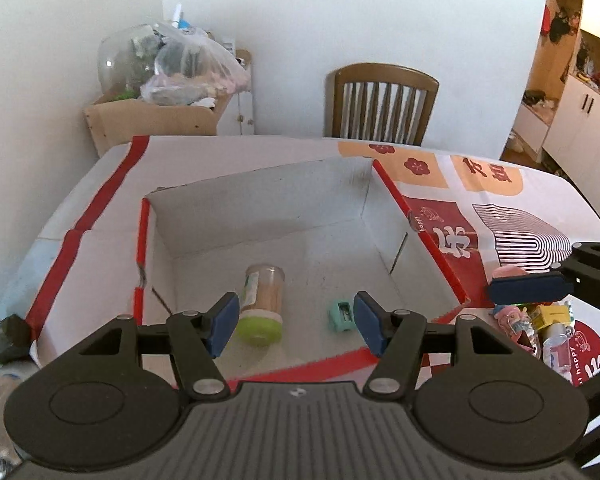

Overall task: Organize rigid objects
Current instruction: 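Withdraw both tools from the box back toward the table items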

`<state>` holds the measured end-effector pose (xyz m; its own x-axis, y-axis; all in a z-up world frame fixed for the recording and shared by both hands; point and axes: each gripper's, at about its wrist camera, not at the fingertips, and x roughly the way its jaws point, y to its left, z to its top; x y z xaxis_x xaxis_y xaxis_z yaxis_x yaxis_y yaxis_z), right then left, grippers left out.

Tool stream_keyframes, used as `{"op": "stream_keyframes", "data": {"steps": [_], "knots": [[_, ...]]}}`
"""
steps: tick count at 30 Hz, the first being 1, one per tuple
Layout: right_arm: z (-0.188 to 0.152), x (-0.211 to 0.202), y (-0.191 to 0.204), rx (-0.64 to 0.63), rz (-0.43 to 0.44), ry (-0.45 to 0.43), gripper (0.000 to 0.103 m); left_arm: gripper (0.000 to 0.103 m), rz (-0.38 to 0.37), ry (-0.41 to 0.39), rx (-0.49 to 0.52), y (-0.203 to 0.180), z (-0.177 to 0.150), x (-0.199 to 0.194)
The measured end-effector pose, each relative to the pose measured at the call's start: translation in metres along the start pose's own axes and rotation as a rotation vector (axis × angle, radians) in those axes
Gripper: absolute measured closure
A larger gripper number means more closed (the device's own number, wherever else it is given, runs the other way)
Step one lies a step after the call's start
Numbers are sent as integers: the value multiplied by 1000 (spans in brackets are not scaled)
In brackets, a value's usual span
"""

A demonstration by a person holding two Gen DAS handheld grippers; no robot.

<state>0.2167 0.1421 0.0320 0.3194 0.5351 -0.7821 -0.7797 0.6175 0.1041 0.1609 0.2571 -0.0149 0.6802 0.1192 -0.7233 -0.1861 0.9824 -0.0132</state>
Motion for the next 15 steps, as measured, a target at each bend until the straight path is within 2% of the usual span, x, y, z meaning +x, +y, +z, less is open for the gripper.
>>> {"op": "stream_keyframes", "data": {"steps": [3, 7, 12, 15], "knots": [[-9, -10, 1, -21, 21, -4, 16, 38, 12, -11, -18, -5, -8, -10], [-21, -24, 0, -41, 44, -12, 12, 29, 27, -37, -32, -16, -20, -24], [-40, -40, -5, -54, 68, -9, 8, 24, 35, -63, -33, -38, -39, -40], [-54, -48, -9, -66, 79, -2, 5, 18, 50, -77, -35, -53, -51, -47]]}}
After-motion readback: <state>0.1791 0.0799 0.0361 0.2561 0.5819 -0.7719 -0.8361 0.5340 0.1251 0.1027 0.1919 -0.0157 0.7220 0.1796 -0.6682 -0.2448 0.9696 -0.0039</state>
